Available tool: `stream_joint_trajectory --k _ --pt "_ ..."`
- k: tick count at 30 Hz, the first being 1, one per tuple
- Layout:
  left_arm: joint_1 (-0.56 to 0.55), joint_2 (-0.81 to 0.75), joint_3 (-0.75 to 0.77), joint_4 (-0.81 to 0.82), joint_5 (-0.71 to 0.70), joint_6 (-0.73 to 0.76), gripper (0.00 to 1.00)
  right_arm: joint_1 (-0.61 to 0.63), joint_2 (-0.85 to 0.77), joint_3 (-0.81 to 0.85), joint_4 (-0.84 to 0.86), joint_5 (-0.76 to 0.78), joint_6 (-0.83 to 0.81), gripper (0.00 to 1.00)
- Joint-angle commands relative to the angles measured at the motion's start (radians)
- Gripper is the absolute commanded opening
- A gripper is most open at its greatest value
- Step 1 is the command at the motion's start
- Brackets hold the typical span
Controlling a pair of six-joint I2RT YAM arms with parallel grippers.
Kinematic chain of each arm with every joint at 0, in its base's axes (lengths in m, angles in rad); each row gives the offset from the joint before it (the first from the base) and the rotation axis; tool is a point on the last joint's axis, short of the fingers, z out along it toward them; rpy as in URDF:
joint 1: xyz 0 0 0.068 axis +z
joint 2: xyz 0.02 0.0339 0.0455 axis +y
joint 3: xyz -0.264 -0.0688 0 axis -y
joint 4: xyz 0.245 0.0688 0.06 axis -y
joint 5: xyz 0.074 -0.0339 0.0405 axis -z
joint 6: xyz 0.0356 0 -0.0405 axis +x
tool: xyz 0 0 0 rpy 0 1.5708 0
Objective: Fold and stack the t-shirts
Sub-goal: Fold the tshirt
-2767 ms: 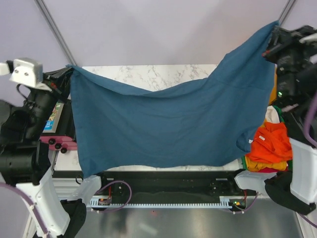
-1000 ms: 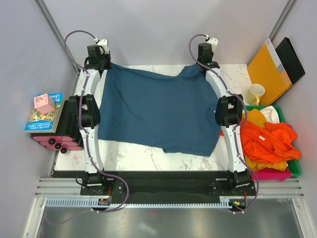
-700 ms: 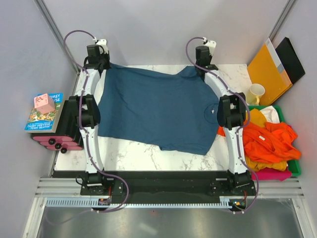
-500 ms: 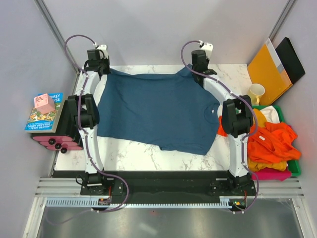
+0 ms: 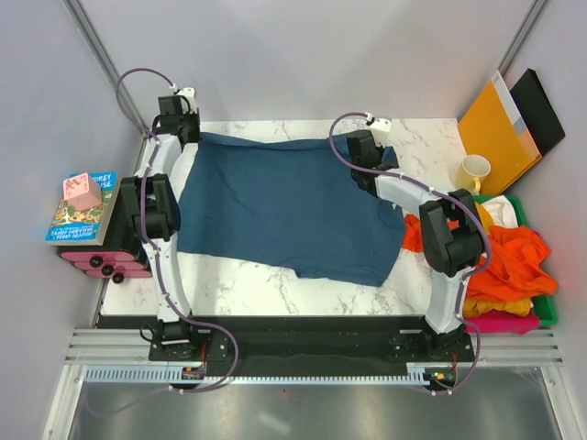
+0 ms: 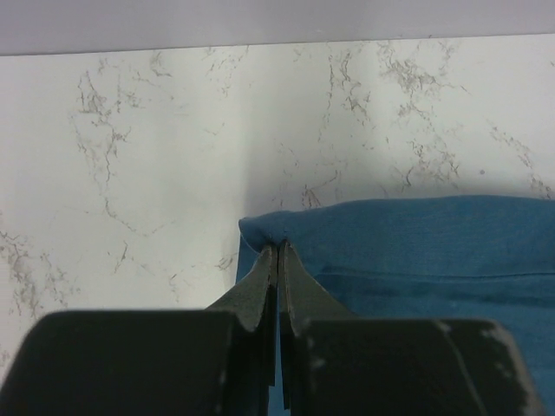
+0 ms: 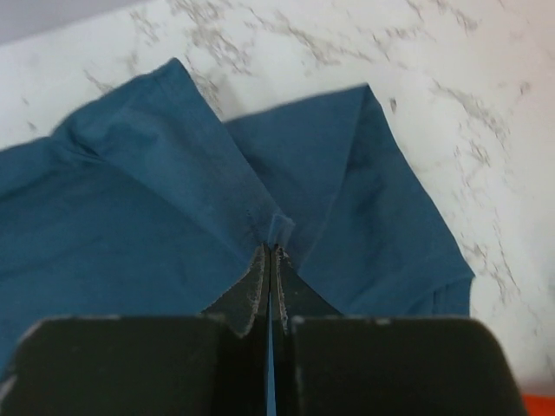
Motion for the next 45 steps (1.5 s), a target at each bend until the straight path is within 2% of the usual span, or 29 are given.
stream_joint_trajectory --k 1,10,18,30,37,45 --pt "0.021 -0.069 -0.005 0.027 -0.032 0.045 0.02 0.006 -0.088 -0.086 -0.004 0.038 0.103 0.0" --pt "0.036 -0.033 0.011 -0.002 -0.063 0.05 0.02 0.012 -0.136 -0.214 -0.078 0.026 0.255 0.0" --pt "0.039 -0.049 -0.026 -0.017 -0.066 0.062 0.02 0.016 -0.16 -0.272 -0.119 0.029 0.307 0.0" --pt "0.042 -0.093 -0.169 -0.019 -0.085 0.11 0.02 0.053 -0.165 -0.33 -0.188 0.002 0.369 0.0" --pt "0.046 -0.067 -0.147 -0.028 -0.098 0.091 0.02 0.09 -0.188 -0.378 -0.202 0.002 0.406 0.0" --pt "0.049 -0.081 -0.091 -0.037 -0.1 0.068 0.02 0.13 -0.292 -0.418 -0.245 0.034 0.429 0.0"
